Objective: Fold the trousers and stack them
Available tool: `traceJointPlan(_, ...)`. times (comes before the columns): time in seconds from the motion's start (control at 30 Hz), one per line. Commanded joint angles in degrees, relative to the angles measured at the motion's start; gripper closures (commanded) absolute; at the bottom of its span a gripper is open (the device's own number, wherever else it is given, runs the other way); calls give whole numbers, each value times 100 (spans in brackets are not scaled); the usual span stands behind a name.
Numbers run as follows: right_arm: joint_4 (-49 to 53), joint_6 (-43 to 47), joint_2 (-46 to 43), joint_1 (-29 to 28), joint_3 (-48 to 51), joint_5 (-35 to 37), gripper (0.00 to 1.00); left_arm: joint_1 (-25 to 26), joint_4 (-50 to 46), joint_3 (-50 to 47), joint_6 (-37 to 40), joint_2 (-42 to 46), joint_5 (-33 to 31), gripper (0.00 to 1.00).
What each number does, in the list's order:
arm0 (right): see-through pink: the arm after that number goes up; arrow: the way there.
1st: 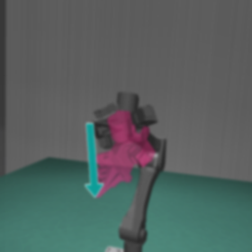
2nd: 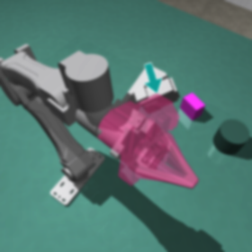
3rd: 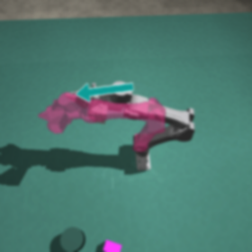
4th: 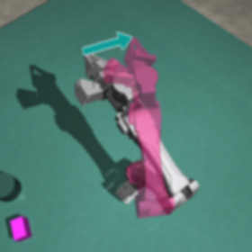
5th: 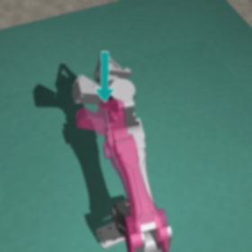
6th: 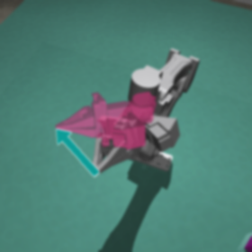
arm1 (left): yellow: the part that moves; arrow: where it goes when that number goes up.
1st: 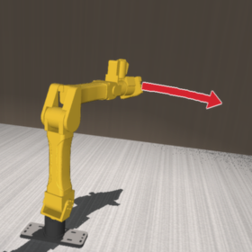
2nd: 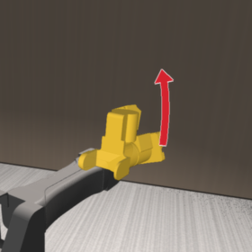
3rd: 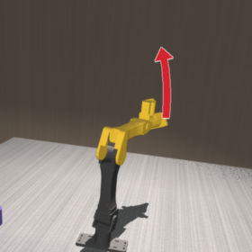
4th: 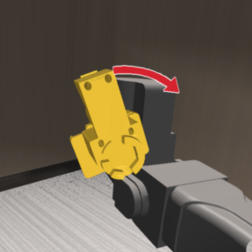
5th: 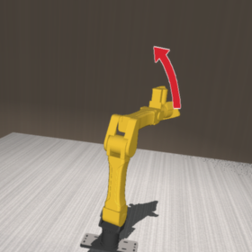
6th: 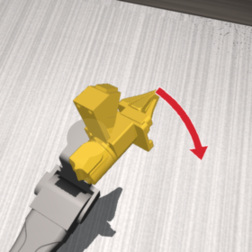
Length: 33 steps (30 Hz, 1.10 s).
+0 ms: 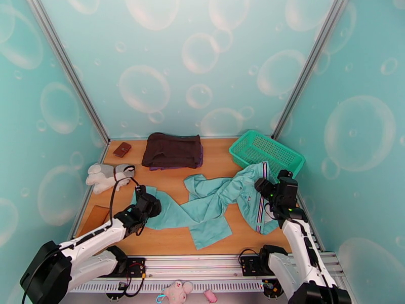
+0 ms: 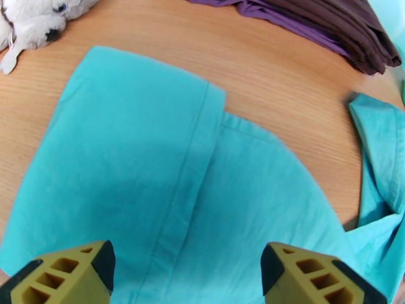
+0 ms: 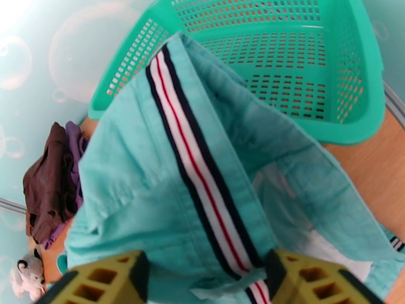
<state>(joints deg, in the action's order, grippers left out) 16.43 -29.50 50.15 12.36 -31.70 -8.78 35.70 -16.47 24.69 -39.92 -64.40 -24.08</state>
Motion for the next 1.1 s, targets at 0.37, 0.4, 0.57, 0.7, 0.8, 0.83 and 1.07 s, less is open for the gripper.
traceJointPlan(0.37,-289,237,-613,47,75,-335,100,518,-824,443,-986,-629,-549,39)
traceJointPlan(0.4,-228,248,-657,47,60,-344,100,736,-1057,466,-1200,-582,-692,38)
traceJointPlan(0.57,-125,246,-872,47,93,-423,100,1246,-830,-61,-2156,-121,-1115,38)
traceJointPlan(0.7,227,211,-877,49,88,81,68,1043,-378,-618,-2784,287,-1139,34)
traceJointPlan(0.8,196,157,-744,114,149,63,51,1035,-672,-606,-2894,579,-1247,34)
traceJointPlan(0.83,129,143,-671,155,176,-94,46,1029,-710,-633,-2903,698,-1249,34)
traceJointPlan(1.07,-662,67,-436,299,524,-597,46,598,-422,-928,-2557,1372,-840,38)
